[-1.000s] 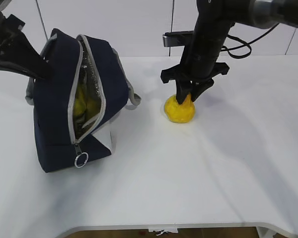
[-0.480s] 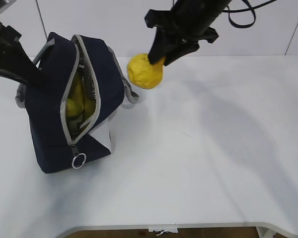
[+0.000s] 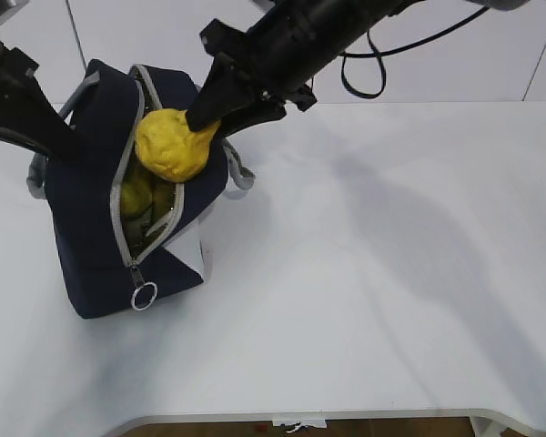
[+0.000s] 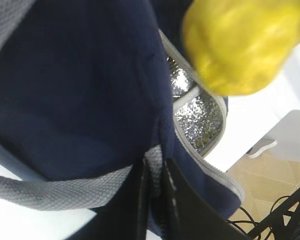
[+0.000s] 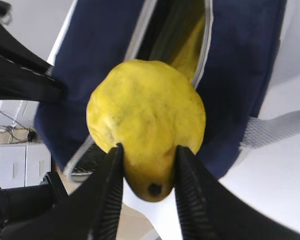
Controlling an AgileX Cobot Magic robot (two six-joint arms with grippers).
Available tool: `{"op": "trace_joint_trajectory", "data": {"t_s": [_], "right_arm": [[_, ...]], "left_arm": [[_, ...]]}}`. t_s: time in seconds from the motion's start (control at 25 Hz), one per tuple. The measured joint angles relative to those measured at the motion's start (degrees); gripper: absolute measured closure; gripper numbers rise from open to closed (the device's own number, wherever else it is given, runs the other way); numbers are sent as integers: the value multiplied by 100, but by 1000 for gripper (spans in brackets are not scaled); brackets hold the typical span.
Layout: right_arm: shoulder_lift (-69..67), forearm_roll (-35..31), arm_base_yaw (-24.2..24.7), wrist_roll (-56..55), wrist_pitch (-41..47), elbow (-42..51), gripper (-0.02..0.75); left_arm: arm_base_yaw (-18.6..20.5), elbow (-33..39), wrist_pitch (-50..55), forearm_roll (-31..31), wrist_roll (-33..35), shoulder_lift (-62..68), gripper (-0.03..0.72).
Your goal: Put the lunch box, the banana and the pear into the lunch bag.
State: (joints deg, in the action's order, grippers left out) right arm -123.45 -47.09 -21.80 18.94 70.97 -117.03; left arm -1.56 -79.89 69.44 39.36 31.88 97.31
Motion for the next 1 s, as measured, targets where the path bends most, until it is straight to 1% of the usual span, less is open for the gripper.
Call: {"op": "trace_joint_trajectory", "data": {"t_s": [0.24,0.44,0.64,0.72,0.88,0.96,1.0], "right_arm": [[-406,-116,-204,141,-575,0,484],[-479,-490,-289,526,-908,0,484],[-596,-586,-321,683,-996,-269,472],[-713,-598,-321,683,-962,-411,426],[-780,-623,-321,683,-868,-578,223],[-799,-490,-308,683,-752,-734,167],[-799,-369,-281,643,-692,-814,155]], "left_arm": [[0,0,0,132,0,0,675],[0,0,0,366,0,0,675],[0,0,0,439,0,0,675],[0,0,0,439,0,0,675],[0,0,0,439,0,0,675],[0,0,0,439,0,0,675],[0,0,0,439,0,0,675]]}}
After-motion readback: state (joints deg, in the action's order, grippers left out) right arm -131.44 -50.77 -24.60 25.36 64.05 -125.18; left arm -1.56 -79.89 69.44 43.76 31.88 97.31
